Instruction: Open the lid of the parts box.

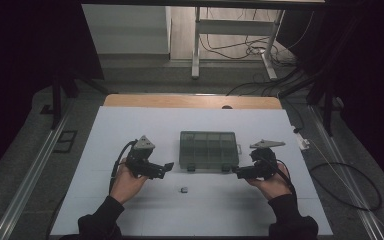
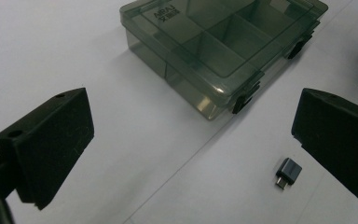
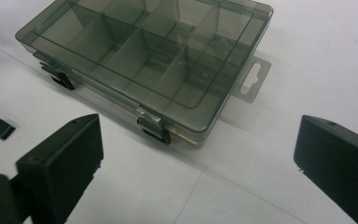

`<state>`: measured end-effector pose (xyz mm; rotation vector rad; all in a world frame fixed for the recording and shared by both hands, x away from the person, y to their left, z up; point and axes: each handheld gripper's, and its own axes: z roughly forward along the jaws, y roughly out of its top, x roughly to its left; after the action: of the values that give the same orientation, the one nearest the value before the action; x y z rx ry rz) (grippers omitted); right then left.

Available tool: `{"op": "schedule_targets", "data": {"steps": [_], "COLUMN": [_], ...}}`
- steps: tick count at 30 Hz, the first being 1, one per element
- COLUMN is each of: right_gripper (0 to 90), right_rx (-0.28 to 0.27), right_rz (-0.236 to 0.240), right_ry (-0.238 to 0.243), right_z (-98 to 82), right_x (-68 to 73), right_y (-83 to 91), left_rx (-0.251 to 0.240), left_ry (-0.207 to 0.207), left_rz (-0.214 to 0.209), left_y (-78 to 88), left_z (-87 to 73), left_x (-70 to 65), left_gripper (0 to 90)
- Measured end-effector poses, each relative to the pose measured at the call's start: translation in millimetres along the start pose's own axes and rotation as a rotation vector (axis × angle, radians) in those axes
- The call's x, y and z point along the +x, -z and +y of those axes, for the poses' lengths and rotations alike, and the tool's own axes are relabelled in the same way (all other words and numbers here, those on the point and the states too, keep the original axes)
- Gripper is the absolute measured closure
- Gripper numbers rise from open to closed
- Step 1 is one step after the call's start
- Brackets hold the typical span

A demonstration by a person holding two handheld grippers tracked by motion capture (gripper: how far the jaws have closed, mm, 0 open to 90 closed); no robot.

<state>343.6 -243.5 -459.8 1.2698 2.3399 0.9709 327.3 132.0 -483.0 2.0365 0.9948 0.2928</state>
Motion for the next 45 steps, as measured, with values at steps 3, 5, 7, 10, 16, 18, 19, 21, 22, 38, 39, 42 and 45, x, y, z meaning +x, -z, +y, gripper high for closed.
{"op": "schedule_targets", "data": {"steps": [3,5,7,10,16,18,19,21,22,38,39,42,45], "right_gripper": [5.7,8.1,9.4,16.8,25.5,30.6,32.4,37.3,42.1,85.0,88.6,89.5,89.6], "right_rx": [0.001,0.004,0.005,0.011,0.013,0.015,0.017,0.024,0.03,0.128,0.134,0.143,0.151], "right_rz": [-0.006,-0.013,-0.018,-0.031,-0.041,-0.039,-0.038,-0.031,-0.02,0.051,0.055,0.057,0.048], "right_ry": [0.008,0.013,0.015,0.029,0.042,0.047,0.049,0.05,0.056,0.081,0.085,0.085,0.093], "right_z": [0.3,0.1,-0.1,-2.1,-6.3,-8.3,-9.2,-10.6,-11.8,-20.9,-21.3,-22.0,-22.4], "right_x": [-0.7,-1.2,-1.5,-1.8,-2.3,-3.3,-3.6,-4.2,-5.0,-7.8,-8.9,-8.9,-9.3], "right_y": [-1.2,-1.5,-1.4,-1.7,-1.7,-1.4,-1.6,-1.6,-2.0,-15.8,-18.1,-20.9,-25.5], "left_rx": [0.005,0.005,0.005,-0.002,-0.002,-0.005,-0.006,-0.005,-0.005,0.014,0.019,0.021,0.018], "left_ry": [-0.011,-0.011,-0.015,-0.013,-0.029,-0.03,-0.03,-0.029,-0.028,-0.059,-0.059,-0.06,-0.063], "left_rz": [-0.002,-0.009,-0.011,-0.023,-0.065,-0.08,-0.08,-0.081,-0.081,-0.041,-0.036,-0.032,-0.027], "left_y": [-6.7,-11.4,-15.9,-21.7,-27.7,-29.7,-30.3,-31.8,-32.3,-38.0,-38.4,-38.4,-38.4], "left_z": [3.5,5.5,6.9,6.8,3.4,2.4,2.0,0.7,0.2,-5.4,-5.5,-5.8,-6.3], "left_x": [-1.4,-2.1,-3.2,-5.8,-7.4,-7.0,-7.1,-7.3,-7.4,-12.9,-13.2,-12.9,-11.6], "left_gripper": [0.0,0.0,0.0,0.0,0.0,0.0,0.0,0.0,0.0,0.0,0.0,0.0,0.0]}}
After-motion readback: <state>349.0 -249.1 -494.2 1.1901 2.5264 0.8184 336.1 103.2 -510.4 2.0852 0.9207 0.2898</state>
